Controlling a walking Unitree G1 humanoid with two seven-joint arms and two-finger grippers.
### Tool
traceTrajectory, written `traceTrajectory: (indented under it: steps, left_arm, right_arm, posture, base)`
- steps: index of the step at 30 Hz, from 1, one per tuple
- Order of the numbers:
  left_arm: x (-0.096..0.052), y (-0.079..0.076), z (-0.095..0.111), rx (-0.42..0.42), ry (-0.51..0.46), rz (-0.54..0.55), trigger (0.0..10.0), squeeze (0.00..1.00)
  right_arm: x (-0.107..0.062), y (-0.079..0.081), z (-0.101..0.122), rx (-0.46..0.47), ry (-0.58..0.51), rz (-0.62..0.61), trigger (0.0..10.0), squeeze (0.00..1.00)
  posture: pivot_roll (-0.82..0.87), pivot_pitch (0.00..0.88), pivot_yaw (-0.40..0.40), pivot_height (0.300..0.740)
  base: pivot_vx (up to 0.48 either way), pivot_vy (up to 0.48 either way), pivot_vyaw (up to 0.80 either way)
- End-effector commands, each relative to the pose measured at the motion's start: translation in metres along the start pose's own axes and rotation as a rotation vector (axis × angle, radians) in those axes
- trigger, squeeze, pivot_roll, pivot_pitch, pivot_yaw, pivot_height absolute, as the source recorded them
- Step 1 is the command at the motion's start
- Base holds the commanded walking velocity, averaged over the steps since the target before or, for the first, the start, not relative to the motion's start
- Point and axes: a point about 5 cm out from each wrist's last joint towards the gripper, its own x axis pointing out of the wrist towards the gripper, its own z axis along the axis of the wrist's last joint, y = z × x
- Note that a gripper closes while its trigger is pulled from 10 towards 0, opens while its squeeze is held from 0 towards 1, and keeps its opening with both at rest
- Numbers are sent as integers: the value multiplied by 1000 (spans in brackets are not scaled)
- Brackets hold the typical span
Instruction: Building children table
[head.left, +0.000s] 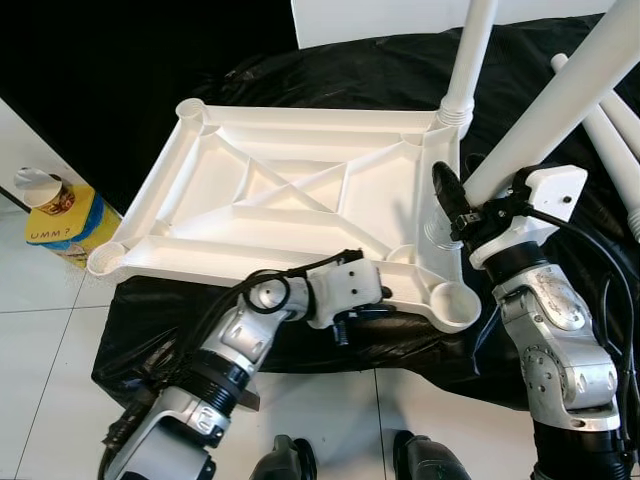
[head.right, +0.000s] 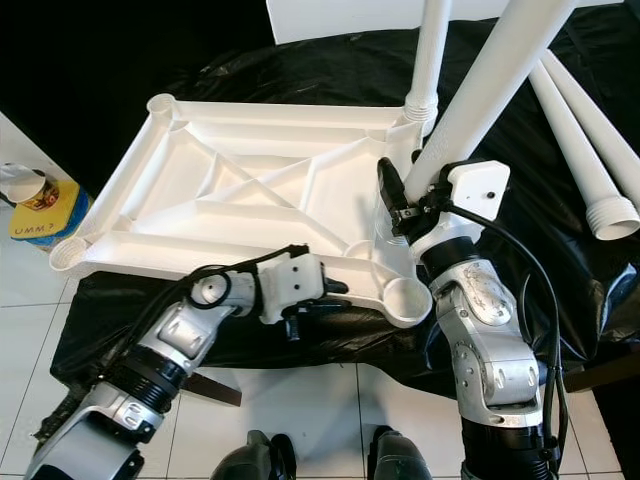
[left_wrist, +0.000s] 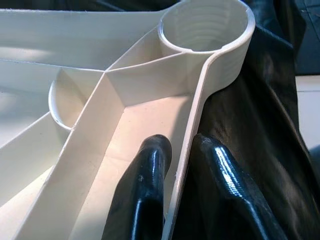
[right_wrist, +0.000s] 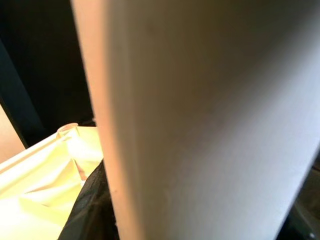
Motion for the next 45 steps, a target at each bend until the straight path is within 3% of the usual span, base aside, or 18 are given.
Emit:
traceTrajectory:
  steps: [1, 6, 7, 13, 14, 20, 28, 29, 31, 32, 33, 34, 35, 40, 41, 42, 43, 45]
  left_arm:
    - [4, 14, 5, 14, -7, 277, 0, 0]
    - [0, 19, -1, 28, 36, 321, 431, 0]
    - [-6, 24, -9, 28, 88, 358, 1373, 0]
    - [-17, 29, -22, 20, 167, 388, 667, 0]
    - [-22, 32, -26, 5, 190, 418, 0, 0]
    - [-45, 47, -43, -66, 304, 578, 0, 0]
    - [-46, 51, -43, -97, 303, 634, 157, 0]
    - [-40, 47, -39, -107, 269, 603, 4784, 0]
    - [-40, 47, -39, -107, 269, 603, 4784, 0]
    - [-35, 44, -35, -121, 243, 577, 10000, 0]
    - [-35, 44, -35, -121, 243, 577, 10000, 0]
    - [-30, 40, -31, -141, 202, 548, 10000, 337]
    - [-27, 38, -28, -173, 164, 537, 10000, 1000]
    - [-25, 37, -24, -193, 133, 523, 10000, 1000]
    - [-21, 33, -16, -187, 71, 489, 10000, 859]
    - [-21, 33, -16, -187, 71, 489, 10000, 859]
    - [-18, 30, -7, -189, 10, 454, 10000, 0]
    - [-17, 27, 5, -198, -72, 422, 10000, 0]
  right_arm:
    - [1, 4, 1, 6, -19, 6, 10000, 0]
    - [2, 4, 1, 7, -20, 2, 10000, 0]
    - [2, 4, 0, 9, -22, -2, 10000, 0]
    - [3, 5, 0, 14, -22, 3, 10000, 0]
    - [3, 5, 0, 15, -23, 6, 10000, 0]
    - [5, 7, 0, 20, -28, 13, 10000, 0]
    - [7, 7, -1, 22, -30, 19, 10000, 0]
    - [7, 8, -1, 22, -31, 20, 10000, 0]
    - [7, 8, -1, 22, -31, 20, 10000, 0]
    - [8, 8, -1, 22, -33, 21, 10000, 0]
    - [8, 8, -1, 22, -33, 21, 10000, 0]
    - [8, 7, -1, 22, -34, 19, 10000, 0]
    - [8, 7, -2, 21, -34, 17, 10000, 0]
    - [8, 7, -2, 19, -35, 15, 10000, 0]
    - [8, 7, -3, 16, -35, 10, 10000, 0]
    - [8, 7, -3, 16, -35, 10, 10000, 0]
    - [8, 6, -4, 14, -33, 4, 10000, 0]
    - [8, 5, -6, 11, -25, -8, 10000, 0]
  posture:
    - [-48, 175, 101, 740]
    - [-49, 173, 101, 740]
    - [-47, 171, 98, 740]
    - [-45, 167, 99, 740]
    - [-44, 163, 99, 740]
    - [-42, 153, 97, 740]
    - [-41, 145, 94, 740]
    - [-42, 144, 94, 740]
    - [-42, 144, 94, 740]
    - [-41, 143, 95, 740]
    - [-41, 143, 95, 740]
    - [-42, 141, 96, 740]
    - [-42, 140, 97, 740]
    - [-41, 139, 98, 740]
    - [-39, 139, 99, 740]
    - [-39, 139, 99, 740]
    - [-37, 140, 98, 740]
    - [-31, 141, 98, 740]
  base:
    - [0, 0, 0]
    - [0, 0, 0]
    - [0, 0, 0]
    - [0, 0, 0]
    - [0, 0, 0]
    - [0, 0, 0]
    - [0, 0, 0]
    - [0, 0, 0]
    - [0, 0, 0]
    - [0, 0, 0]
    - [0, 0, 0]
    - [0, 0, 0]
    - [0, 0, 0]
    - [0, 0, 0]
    - [0, 0, 0]
    - [0, 0, 0]
    - [0, 0, 0]
    - [0, 0, 0]
